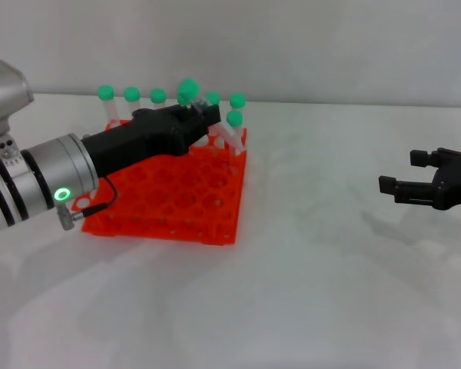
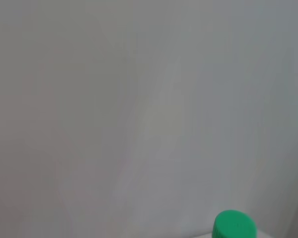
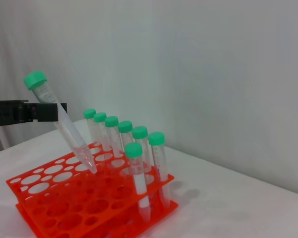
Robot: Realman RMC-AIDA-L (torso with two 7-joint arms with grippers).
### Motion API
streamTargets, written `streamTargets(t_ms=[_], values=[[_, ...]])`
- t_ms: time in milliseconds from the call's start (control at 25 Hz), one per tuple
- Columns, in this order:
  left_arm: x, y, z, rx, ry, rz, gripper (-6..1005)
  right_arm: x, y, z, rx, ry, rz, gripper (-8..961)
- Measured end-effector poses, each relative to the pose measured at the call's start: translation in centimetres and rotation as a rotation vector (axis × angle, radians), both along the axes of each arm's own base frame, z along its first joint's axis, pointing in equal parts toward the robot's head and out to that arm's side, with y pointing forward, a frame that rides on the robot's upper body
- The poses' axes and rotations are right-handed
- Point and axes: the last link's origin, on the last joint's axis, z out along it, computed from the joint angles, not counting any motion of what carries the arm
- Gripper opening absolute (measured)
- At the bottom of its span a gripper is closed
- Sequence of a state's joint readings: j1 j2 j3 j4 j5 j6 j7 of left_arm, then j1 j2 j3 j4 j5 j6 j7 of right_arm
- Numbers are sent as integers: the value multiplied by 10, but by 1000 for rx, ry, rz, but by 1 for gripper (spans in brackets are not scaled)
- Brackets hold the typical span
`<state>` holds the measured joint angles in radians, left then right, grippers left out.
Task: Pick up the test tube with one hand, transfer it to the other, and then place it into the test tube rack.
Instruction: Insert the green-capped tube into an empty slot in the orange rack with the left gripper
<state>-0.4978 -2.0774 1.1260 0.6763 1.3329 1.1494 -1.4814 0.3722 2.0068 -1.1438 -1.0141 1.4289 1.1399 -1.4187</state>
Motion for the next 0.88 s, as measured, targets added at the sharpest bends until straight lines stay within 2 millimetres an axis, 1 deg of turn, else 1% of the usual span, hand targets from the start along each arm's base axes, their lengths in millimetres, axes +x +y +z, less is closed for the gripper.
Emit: streamTargets(t_ms=[160,400,880], values=[[-6,3,7,12,28,56,239,0,2,1,6,-2,-2,872],[-13,7,10,8,47,133,243,1,4,4,22,-7,-7,872],[-18,20,19,66,245,171,252,1,9,7,41,-24,-11,872]])
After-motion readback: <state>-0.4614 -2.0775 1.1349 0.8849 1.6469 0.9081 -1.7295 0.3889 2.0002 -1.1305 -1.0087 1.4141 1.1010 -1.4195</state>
